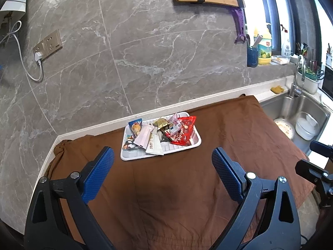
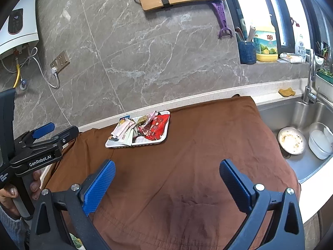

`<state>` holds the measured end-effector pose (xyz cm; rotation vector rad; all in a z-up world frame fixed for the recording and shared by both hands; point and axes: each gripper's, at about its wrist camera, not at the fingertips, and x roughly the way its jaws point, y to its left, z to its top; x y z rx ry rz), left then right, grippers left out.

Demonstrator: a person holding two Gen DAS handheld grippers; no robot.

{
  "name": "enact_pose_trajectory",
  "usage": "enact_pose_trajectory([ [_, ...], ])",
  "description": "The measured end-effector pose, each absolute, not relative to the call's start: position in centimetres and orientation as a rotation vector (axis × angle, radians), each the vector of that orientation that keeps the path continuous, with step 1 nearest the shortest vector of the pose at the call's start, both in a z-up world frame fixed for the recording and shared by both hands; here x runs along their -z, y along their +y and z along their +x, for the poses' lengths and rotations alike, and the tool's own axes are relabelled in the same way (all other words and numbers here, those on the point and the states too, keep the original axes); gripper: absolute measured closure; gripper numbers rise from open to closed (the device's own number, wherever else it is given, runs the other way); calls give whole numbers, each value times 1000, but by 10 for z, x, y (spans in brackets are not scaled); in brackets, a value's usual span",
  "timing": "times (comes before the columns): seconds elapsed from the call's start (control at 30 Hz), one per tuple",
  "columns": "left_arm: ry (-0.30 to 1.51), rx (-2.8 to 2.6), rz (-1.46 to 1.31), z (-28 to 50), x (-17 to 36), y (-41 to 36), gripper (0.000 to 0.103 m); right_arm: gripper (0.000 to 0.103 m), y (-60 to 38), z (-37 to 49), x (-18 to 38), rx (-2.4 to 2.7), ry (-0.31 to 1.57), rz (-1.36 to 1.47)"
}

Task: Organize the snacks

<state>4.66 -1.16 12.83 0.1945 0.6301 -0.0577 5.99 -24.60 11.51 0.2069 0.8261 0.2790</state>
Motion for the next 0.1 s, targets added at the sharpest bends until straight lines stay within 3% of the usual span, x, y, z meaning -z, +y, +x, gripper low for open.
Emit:
enact_pose_trajectory([
  [0.1, 626, 62, 202, 46, -127, -13, 7, 1, -245, 59, -114, -278, 830, 206],
])
